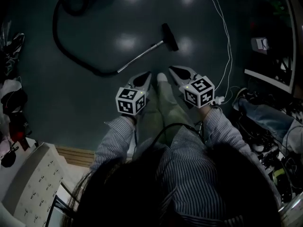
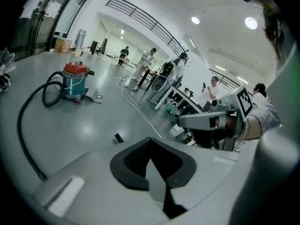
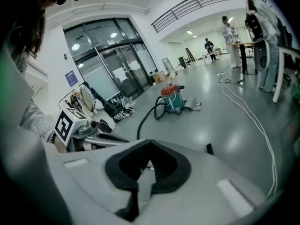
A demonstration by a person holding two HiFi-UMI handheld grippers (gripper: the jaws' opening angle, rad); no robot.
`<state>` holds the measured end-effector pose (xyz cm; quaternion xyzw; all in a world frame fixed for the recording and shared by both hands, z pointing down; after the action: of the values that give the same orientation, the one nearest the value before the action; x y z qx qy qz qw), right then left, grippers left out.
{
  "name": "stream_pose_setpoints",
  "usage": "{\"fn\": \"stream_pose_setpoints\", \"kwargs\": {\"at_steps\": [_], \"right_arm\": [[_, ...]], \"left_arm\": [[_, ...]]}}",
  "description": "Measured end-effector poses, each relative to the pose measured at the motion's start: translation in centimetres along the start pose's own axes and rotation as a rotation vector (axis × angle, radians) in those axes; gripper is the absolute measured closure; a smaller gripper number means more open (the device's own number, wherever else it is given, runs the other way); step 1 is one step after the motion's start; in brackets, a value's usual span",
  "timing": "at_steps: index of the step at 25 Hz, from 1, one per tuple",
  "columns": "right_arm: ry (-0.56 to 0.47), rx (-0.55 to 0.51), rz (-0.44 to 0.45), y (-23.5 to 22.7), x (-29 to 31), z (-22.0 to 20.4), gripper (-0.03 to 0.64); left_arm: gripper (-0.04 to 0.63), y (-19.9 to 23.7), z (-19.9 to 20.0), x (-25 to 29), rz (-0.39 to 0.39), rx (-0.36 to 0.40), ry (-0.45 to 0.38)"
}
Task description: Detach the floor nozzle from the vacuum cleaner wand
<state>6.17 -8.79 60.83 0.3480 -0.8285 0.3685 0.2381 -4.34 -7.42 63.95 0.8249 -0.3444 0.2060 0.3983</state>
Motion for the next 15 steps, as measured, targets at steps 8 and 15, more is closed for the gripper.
{"fn": "stream_pose_setpoints", "kwargs": {"at_steps": [8, 15], "right_arm": [[-0.064, 0.003, 0.034, -9.8, 10.6, -6.9, 0.617], [-0.090, 0.006, 0.086, -18.9, 22.1, -15.0, 0.617]], "left_arm": [[0.591, 10.6, -7.2, 12.5, 0.038, 0.028, 0.039], [0.591, 21.7, -16.5, 25.3, 0.008, 0.152, 0.165]]}}
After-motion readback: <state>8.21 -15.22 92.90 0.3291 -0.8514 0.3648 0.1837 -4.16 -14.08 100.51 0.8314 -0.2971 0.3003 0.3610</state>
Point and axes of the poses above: the fingertips, and each gripper's own axes: x forward along the fingers, y to its left, z out of its top, the point moved 2 cm from there along -x, backward along the fingers, and after that the axes turned 3 degrees about y, right-handed, at the moved point
